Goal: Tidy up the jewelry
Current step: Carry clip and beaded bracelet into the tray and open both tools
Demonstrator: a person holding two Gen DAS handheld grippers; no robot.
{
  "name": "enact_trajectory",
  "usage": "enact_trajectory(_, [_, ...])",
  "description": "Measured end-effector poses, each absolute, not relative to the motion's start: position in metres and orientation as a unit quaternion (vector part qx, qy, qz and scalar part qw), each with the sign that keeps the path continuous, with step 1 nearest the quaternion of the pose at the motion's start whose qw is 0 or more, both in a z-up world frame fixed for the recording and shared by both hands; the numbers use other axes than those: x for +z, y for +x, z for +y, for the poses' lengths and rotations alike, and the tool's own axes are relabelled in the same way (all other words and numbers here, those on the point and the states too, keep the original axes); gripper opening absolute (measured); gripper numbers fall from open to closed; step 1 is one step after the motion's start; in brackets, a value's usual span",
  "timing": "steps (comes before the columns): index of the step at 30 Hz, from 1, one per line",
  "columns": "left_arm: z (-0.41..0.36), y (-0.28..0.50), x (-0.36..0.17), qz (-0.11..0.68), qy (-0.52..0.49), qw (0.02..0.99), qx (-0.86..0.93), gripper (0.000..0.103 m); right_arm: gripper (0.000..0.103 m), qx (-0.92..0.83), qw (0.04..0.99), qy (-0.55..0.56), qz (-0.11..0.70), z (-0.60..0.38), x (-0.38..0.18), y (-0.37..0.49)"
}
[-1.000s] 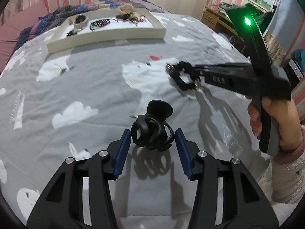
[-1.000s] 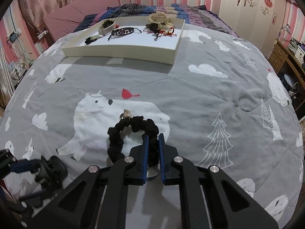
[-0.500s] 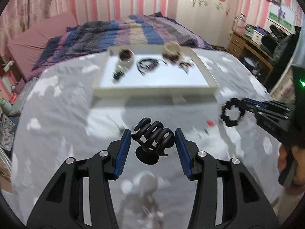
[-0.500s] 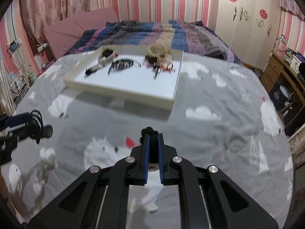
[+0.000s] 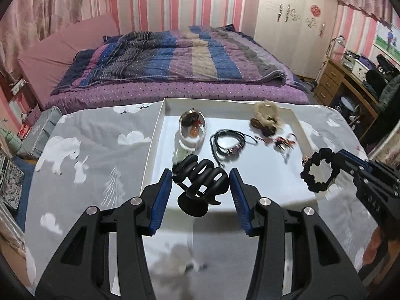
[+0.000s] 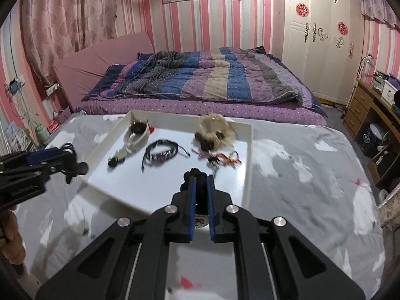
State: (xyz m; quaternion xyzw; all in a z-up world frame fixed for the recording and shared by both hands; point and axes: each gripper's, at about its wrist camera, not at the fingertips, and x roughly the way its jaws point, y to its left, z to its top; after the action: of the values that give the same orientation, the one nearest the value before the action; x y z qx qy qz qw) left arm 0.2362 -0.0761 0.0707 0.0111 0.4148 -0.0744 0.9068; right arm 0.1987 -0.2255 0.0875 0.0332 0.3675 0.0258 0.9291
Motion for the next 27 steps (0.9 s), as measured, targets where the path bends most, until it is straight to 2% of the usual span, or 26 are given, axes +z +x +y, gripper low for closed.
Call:
enact_trajectory(8, [-0.078,0.292,0.026,0.442,-0.022,0.895,-0.058,0.047,0.008,0.01,0.928,0.055,0.369,-0.221,0.058,0.255])
enact_trajectory(12, [-0.085,0.3,0.0,0.455,0.007,0.889,-0.052,0.047,0.008,-0.005,0.926,0.037,0.375,-0.221,0.039,0.268])
enact_trajectory(20, [-0.087,0.295,-0.006,0.439,0.013,0.896,-0.058,0.049,0.008,-0.032,0.915,0.035,0.401,-0.235,0.01,0.277])
enact_trajectory(27, [-0.09,0.301,-0.025,0.46,0.022,0.886,-0.05,0.05,0.008,-0.043,0.907,0.03,0.419,-0.237,-0.005,0.281])
